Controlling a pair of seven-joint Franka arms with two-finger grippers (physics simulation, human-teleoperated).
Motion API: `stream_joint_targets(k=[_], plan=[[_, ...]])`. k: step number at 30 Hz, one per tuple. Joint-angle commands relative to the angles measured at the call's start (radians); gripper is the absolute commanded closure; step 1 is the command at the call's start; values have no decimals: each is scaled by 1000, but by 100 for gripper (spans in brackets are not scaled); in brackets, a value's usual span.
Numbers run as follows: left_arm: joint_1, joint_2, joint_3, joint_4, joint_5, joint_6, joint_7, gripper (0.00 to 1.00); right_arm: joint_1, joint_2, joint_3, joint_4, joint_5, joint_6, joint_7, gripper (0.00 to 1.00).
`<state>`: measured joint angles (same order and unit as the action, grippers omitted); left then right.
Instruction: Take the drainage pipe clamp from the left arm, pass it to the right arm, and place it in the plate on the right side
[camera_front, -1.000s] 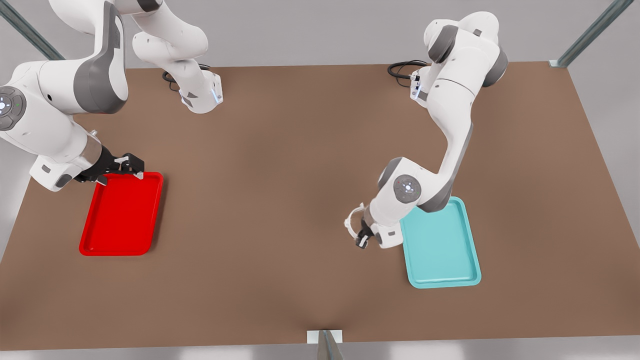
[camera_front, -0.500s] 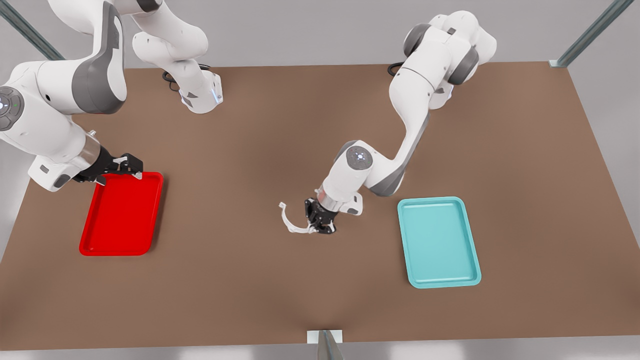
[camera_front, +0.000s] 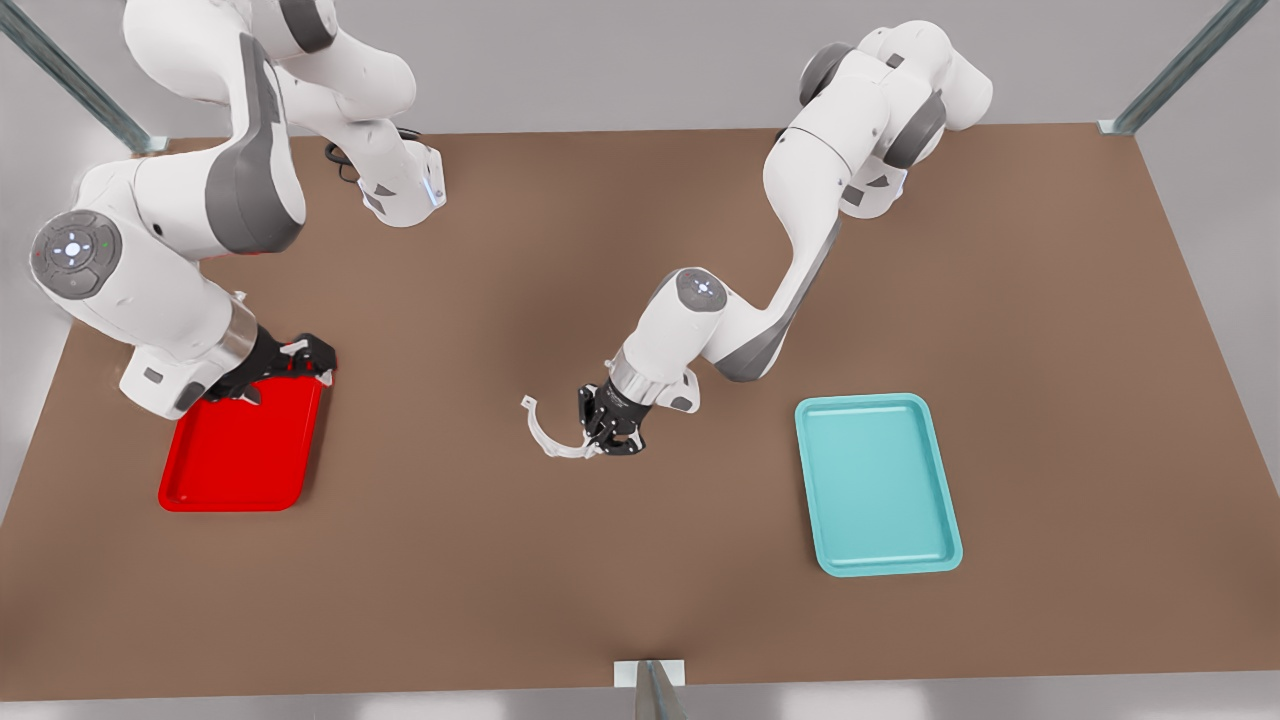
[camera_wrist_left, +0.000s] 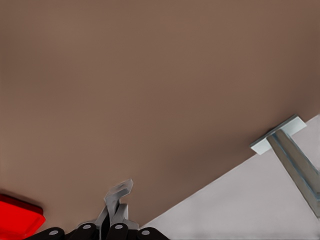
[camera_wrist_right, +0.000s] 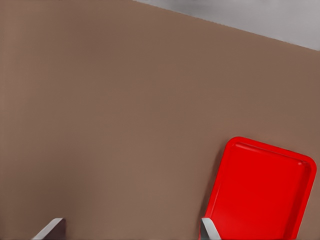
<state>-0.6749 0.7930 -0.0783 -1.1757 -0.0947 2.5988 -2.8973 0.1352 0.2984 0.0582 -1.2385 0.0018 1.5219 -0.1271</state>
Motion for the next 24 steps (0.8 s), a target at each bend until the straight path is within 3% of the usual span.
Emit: stream_joint_targets(k=[1, 7, 9, 16, 24], plan=[[0, -1, 0, -1, 3, 14, -962, 79, 18, 41, 57, 24, -5, 55, 14, 0], [1, -1, -3, -1, -26, 14, -961, 79, 195, 145, 58, 71, -8, 138, 150, 0], [1, -3, -4, -1, -26, 14, -962, 79, 231, 194, 58, 93, -3, 139, 337, 0], [1, -12, -6, 1, -30, 4, -964, 79, 290, 260, 58, 87, -2, 170, 632, 0], [3, -15, -6, -1, -36, 1, -962, 79, 305, 298, 55, 59, -48, 210, 719, 0]])
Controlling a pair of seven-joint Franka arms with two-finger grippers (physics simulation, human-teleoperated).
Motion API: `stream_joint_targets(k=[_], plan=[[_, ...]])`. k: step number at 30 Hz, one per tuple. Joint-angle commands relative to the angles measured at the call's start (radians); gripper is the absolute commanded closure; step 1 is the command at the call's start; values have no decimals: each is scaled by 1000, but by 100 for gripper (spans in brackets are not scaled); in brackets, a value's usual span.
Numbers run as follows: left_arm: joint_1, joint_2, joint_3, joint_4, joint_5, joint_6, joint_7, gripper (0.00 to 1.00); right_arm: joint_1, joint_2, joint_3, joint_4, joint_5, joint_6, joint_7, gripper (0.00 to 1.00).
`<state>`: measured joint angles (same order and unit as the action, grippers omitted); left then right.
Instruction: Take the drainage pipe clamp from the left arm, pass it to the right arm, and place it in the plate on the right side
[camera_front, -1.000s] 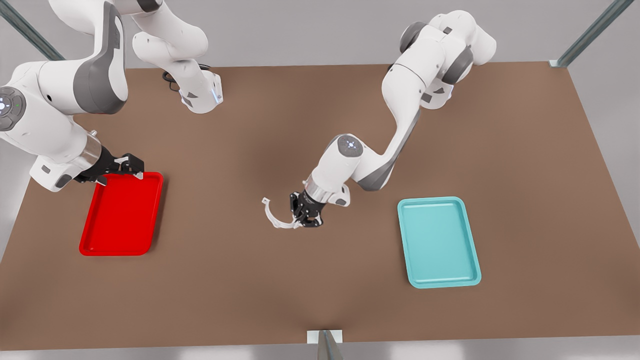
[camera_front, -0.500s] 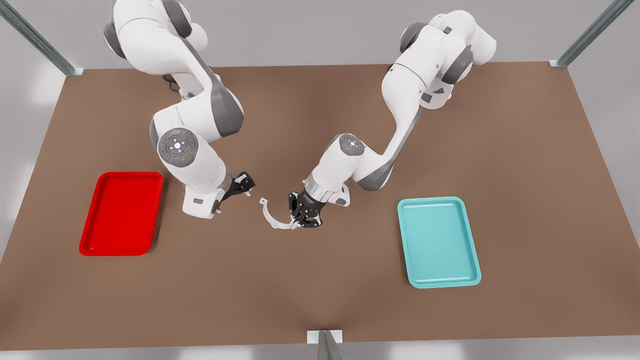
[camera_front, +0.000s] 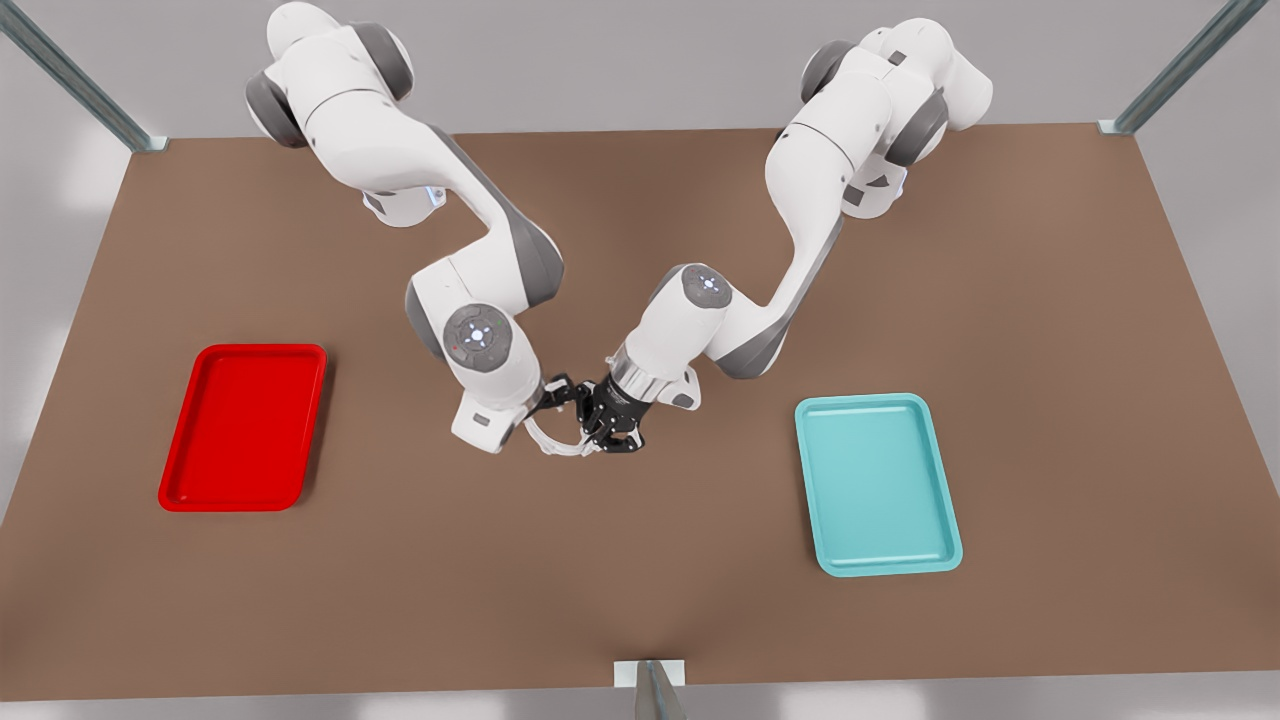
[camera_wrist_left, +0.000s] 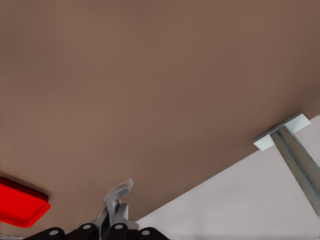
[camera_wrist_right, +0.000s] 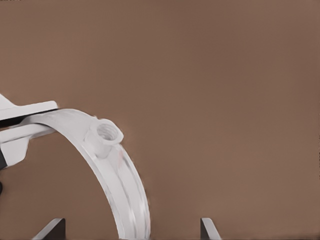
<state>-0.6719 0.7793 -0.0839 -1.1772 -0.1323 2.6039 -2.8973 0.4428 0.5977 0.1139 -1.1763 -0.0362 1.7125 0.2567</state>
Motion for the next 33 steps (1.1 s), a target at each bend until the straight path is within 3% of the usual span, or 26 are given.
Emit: stream_joint_targets(k=[1, 14, 15, 16, 17, 22, 23, 24, 33], plan=[[0, -2, 1, 1, 2, -2, -962, 79, -4, 7, 0, -3, -10, 19, 335, 0], [-1, -2, 3, 1, 2, -2, -962, 79, -10, 7, -8, -74, -10, 15, 328, 0], [-1, -2, 1, 1, 2, -2, -962, 79, -12, 7, -8, -74, -10, 16, 326, 20], [-1, -2, 1, 1, 2, -2, -962, 79, -13, 7, -8, -72, -10, 19, 328, 64], [-1, -2, 1, 1, 0, -2, -962, 79, -13, 8, -8, -72, -10, 19, 326, 78], [-3, 0, 3, 1, 0, -2, -962, 79, -15, 8, -8, -72, -8, 33, 325, 79], [-5, 0, 3, 1, 2, -2, -962, 64, -16, 8, -8, -72, -8, 35, 325, 79], [-3, 0, 3, 1, 2, -1, -962, 0, -16, 8, -8, -72, -8, 36, 325, 79], [0, -12, 6, 1, 11, -25, -913, 0, -35, 8, -8, -72, -10, 35, 292, 79]])
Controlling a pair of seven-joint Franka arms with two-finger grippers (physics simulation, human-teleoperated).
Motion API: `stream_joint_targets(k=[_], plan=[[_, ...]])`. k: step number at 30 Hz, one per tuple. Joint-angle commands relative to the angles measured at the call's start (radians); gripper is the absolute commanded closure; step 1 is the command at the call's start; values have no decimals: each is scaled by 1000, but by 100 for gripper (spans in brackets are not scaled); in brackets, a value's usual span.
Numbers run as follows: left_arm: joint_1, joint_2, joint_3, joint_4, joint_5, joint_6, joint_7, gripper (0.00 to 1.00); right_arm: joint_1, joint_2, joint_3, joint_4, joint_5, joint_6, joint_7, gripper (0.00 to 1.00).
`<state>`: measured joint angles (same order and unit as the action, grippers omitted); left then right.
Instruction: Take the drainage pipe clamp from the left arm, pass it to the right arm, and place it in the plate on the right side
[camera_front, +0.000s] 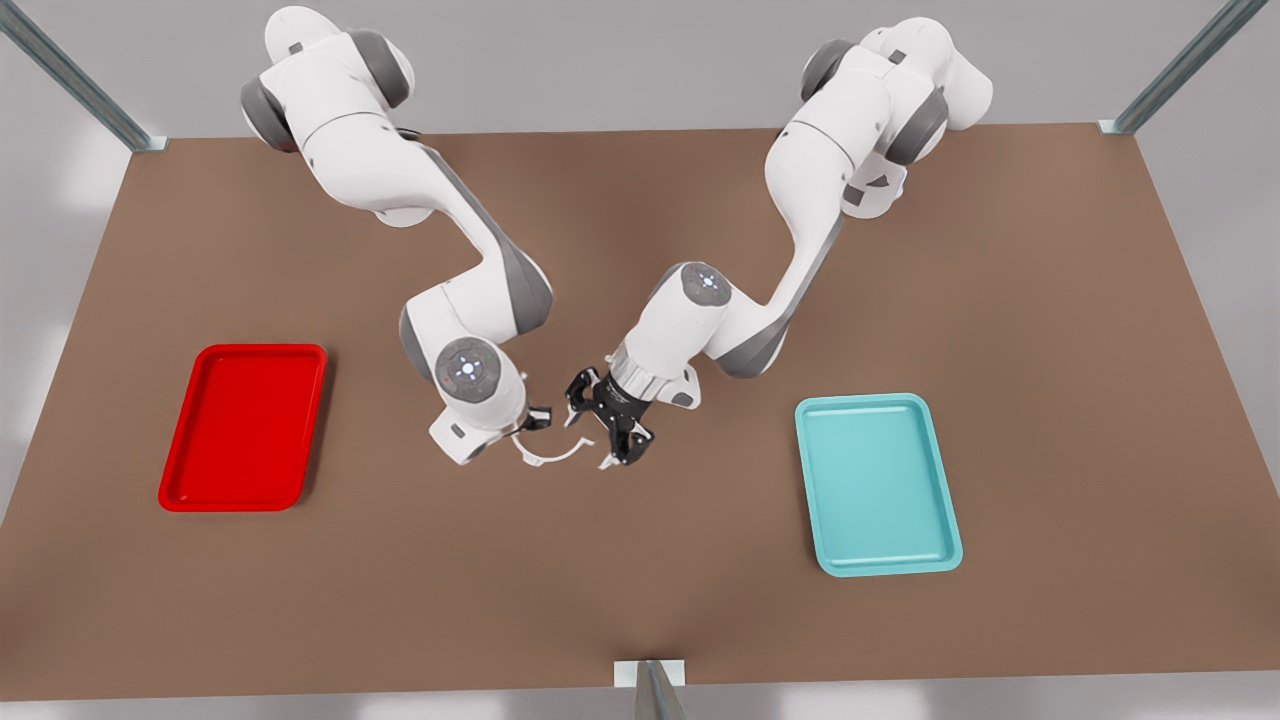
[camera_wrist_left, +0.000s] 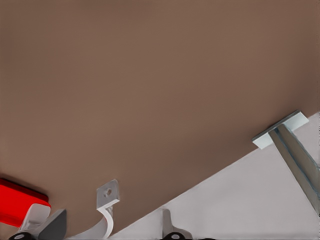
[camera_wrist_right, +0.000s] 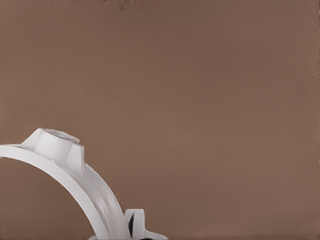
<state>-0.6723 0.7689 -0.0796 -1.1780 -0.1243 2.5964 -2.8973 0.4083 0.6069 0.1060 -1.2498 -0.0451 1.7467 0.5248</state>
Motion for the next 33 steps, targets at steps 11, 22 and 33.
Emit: stream_joint_targets(k=[11, 22, 33], plan=[[560, -76, -210, 0, -46, -656, 1294, 0, -233, -136, 9, -233, -1, 122, -370, 79], [631, -566, 20, -284, 137, -955, 2868, 0, -646, -242, 75, -577, 4, 415, -881, 79], [619, -464, 17, -232, 146, -953, 2870, 0, -1033, -211, 210, -668, 13, 415, -1111, 79]])
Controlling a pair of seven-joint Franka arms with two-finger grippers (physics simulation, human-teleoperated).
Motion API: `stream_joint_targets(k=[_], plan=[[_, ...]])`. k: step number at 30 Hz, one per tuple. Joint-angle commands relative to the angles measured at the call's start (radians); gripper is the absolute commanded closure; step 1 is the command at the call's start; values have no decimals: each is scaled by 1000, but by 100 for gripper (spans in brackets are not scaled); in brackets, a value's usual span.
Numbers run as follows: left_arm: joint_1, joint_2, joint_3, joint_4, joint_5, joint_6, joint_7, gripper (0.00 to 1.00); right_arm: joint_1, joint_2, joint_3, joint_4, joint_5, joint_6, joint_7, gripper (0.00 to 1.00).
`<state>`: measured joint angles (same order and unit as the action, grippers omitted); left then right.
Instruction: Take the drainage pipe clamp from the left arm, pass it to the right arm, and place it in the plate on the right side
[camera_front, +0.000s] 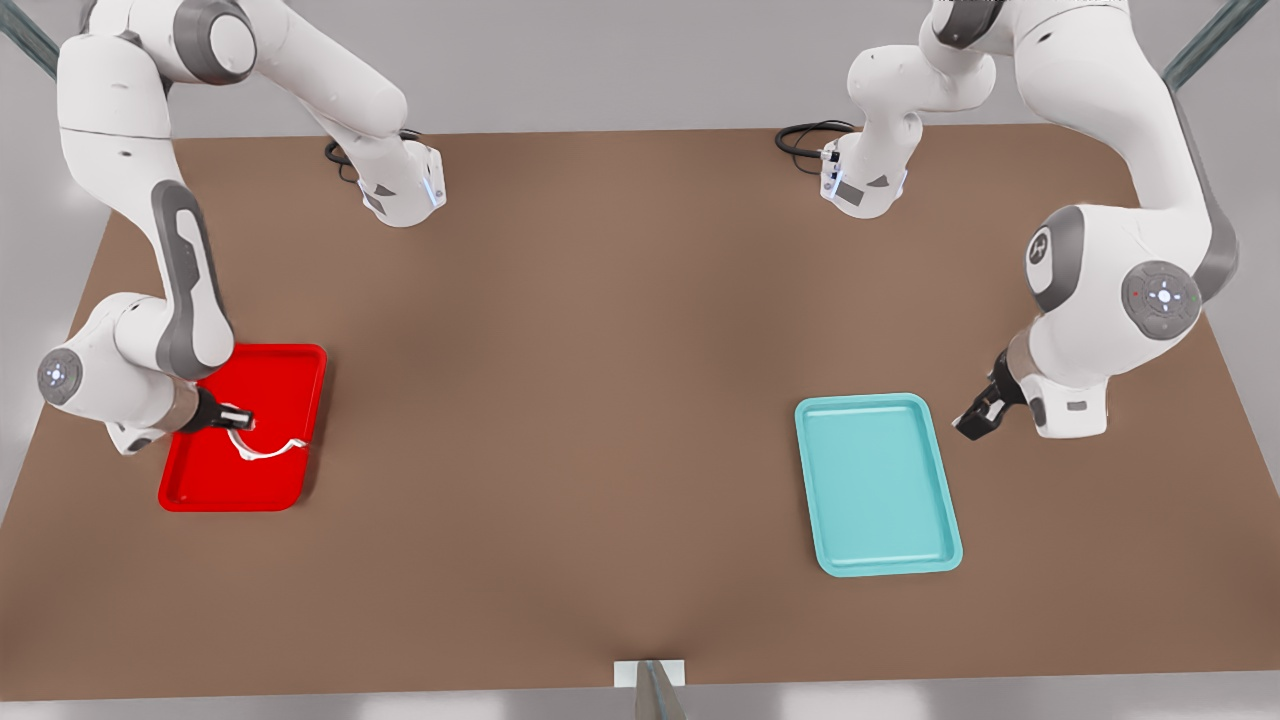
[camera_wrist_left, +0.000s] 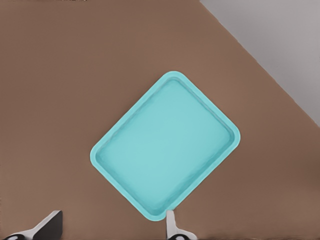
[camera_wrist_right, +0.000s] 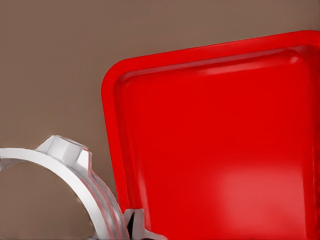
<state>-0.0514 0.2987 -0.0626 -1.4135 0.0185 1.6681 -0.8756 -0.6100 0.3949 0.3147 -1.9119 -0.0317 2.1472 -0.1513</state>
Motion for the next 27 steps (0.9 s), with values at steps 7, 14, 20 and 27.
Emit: stream_joint_targets(k=[7, 14, 20, 27], plan=[[-2, 16, 0, 4, 1, -25, 845, 0, -106, 53, 3, -27, 41, -9, -505, 79], [-4, 22, 0, 4, 1, -28, 837, 0, -125, 67, 3, -19, 36, -7, -514, 0], [-2, 23, 0, 4, 1, -30, 834, 0, -111, -117, 161, 135, 29, -236, -370, 0], [-2, 23, 0, 4, 3, -27, 834, 0, 473, -286, -56, 450, -105, -529, 21, 0]])
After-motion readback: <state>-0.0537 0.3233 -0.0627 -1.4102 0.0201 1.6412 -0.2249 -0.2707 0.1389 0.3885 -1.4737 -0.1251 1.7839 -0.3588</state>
